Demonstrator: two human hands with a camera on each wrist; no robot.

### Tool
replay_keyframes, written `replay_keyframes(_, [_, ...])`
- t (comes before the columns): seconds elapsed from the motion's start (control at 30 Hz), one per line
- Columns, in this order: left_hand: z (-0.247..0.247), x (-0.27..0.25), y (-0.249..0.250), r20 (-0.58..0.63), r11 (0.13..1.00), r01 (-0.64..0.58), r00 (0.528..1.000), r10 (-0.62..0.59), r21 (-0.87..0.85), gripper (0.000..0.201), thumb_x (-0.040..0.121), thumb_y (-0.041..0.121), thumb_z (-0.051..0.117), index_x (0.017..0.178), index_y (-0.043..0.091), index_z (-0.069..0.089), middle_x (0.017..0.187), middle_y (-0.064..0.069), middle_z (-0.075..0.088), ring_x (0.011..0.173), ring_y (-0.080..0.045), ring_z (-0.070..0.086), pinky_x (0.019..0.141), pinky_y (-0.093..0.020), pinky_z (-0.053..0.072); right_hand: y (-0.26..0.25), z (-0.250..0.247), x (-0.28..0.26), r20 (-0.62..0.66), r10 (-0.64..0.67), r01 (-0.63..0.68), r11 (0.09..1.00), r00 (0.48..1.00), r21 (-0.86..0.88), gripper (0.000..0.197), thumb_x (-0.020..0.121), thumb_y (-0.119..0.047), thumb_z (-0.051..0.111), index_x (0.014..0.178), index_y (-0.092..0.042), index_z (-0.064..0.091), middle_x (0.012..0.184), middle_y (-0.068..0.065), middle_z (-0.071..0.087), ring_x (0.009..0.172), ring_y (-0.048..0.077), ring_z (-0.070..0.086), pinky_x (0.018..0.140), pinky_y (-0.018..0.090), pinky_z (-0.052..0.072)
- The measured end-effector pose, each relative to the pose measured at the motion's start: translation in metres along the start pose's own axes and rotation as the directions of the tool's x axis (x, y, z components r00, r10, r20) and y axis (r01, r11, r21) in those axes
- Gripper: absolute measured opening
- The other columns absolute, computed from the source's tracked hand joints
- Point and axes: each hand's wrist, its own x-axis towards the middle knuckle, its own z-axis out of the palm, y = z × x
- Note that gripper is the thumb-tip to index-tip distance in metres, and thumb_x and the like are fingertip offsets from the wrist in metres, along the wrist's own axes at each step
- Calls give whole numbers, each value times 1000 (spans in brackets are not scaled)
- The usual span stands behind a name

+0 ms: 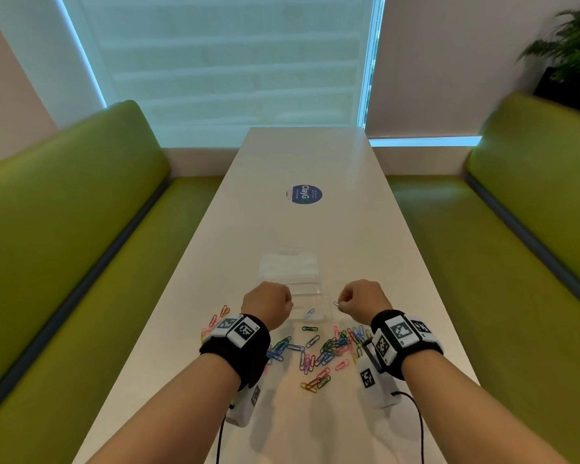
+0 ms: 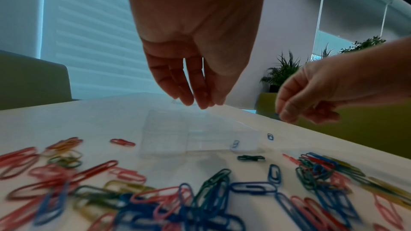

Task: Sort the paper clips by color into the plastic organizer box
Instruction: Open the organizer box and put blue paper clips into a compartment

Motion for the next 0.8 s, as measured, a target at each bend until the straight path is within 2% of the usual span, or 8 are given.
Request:
replay_keyframes(0.13, [-2, -8, -8, 5, 1000, 12, 1000, -12, 9, 25, 96, 25, 47, 108, 18, 68, 113, 0, 66, 103, -20, 62, 84, -31, 50, -26, 11, 6, 2, -78, 78, 997, 997, 26, 15, 87, -17, 61, 95, -12, 72, 104, 3, 70, 98, 18, 62, 84, 27, 49])
replay_keyframes(0.3, [-2, -16, -13, 8, 1000, 21, 1000, -21, 5, 25, 96, 26, 48, 108, 18, 68, 113, -1, 67, 103, -21, 62, 84, -32, 51, -35, 19, 7, 0, -76, 76, 997, 997, 32, 15, 89, -19, 60, 96, -12, 71, 105, 5, 69, 100, 20, 61, 87, 30, 49])
replay_keyframes(0.6, [6, -24, -16, 43, 1000, 9, 999, -9, -2, 24, 95, 27, 50, 111, 19, 67, 115, 0, 66, 105, -19, 61, 88, -32, 50, -24, 14, -8, -51, -83, 86, 994, 995, 66, 16, 90, -23, 59, 95, -15, 71, 104, 1, 69, 98, 17, 61, 88, 30, 49])
replay_keyframes(0.8, [20, -29, -8, 88, 999, -33, 995, 35, -25, 25, 93, 26, 53, 113, 19, 66, 116, -2, 64, 106, -19, 61, 90, -32, 50, 2, 11, -30, -59, -44, 49, 994, 997, 94, 15, 89, -24, 60, 96, -16, 71, 101, -1, 69, 92, 11, 60, 85, 23, 46])
